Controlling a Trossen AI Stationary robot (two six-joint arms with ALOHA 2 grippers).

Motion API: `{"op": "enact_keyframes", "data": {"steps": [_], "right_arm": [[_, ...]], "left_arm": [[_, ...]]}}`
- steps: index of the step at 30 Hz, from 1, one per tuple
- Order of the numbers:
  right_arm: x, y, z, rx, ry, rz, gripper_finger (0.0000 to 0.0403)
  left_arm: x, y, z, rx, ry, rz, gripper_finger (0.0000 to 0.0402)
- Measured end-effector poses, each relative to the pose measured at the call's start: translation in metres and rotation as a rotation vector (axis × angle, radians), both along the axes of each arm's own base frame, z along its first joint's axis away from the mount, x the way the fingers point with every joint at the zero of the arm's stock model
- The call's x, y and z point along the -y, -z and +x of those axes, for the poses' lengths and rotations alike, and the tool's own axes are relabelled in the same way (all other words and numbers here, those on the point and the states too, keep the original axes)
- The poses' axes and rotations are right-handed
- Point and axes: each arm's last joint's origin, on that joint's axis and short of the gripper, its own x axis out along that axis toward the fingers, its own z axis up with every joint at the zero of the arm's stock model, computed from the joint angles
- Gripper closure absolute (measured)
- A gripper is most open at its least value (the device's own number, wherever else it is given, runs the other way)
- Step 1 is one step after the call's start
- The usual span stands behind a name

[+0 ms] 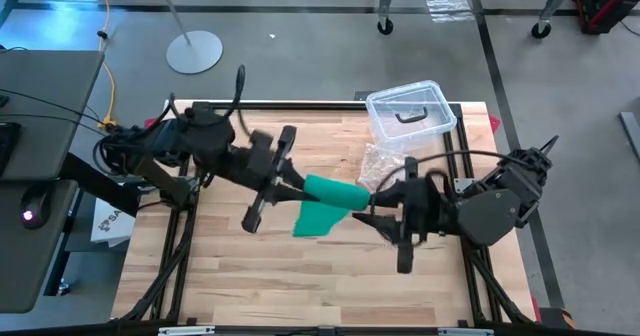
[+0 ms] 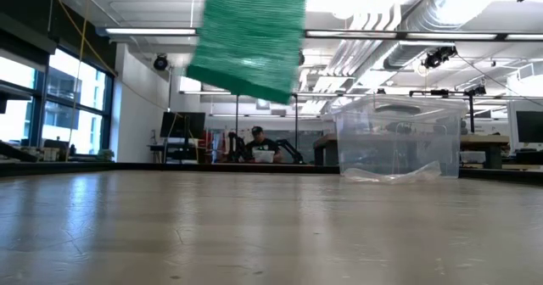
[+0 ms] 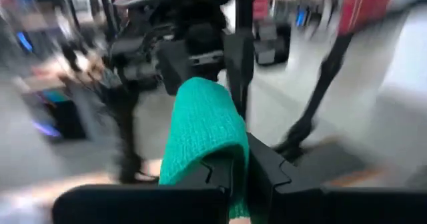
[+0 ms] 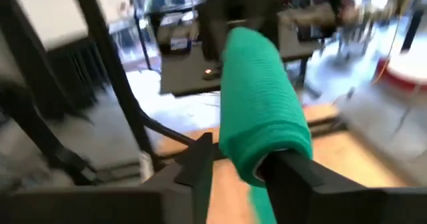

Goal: Roll bandage
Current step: Roll the green bandage

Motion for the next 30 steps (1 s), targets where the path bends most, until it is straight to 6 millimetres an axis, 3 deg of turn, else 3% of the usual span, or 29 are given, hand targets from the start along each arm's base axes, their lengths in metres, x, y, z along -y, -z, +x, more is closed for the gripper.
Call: {"op": "enact_keyframes", "data": {"steps": [3,6,9,14,20,23,26,30], "right_arm": [[0.003,-0.001,0.001,0.028,0.044,0.179,0.0261],[0.005,-0.002,0.001,0.042,0.057,0.233,0.0258],[0.004,-0.001,0.001,0.033,0.048,0.168,0.0291],[0.004,-0.002,0.001,0.006,0.019,-0.023,0.0388],[0.004,0.002,-0.001,-0.096,-0.048,-0.421,0.0380],[0.001,0.008,0.002,-0.155,-0.101,-0.603,0.0388],[0.000,0.007,0.002,-0.140,-0.099,-0.566,0.0386],[0.002,0.006,0.003,-0.092,-0.037,-0.327,0.0354]], "left_arm": [[0.007,0.003,-0.003,0.040,-0.021,0.251,0.0391],[0.012,0.002,-0.004,0.072,-0.041,0.343,0.0379],[0.013,0.001,-0.005,0.052,-0.068,0.220,0.0358],[0.008,0.000,-0.003,-0.022,-0.080,-0.057,0.0320],[-0.001,-0.004,0.001,-0.105,-0.135,-0.523,0.0288],[-0.006,-0.001,0.002,-0.165,-0.157,-0.665,0.0286],[-0.007,-0.001,0.004,-0.176,-0.109,-0.644,0.0303],[-0.007,0.005,0.003,-0.198,-0.075,-0.476,0.0373]]}}
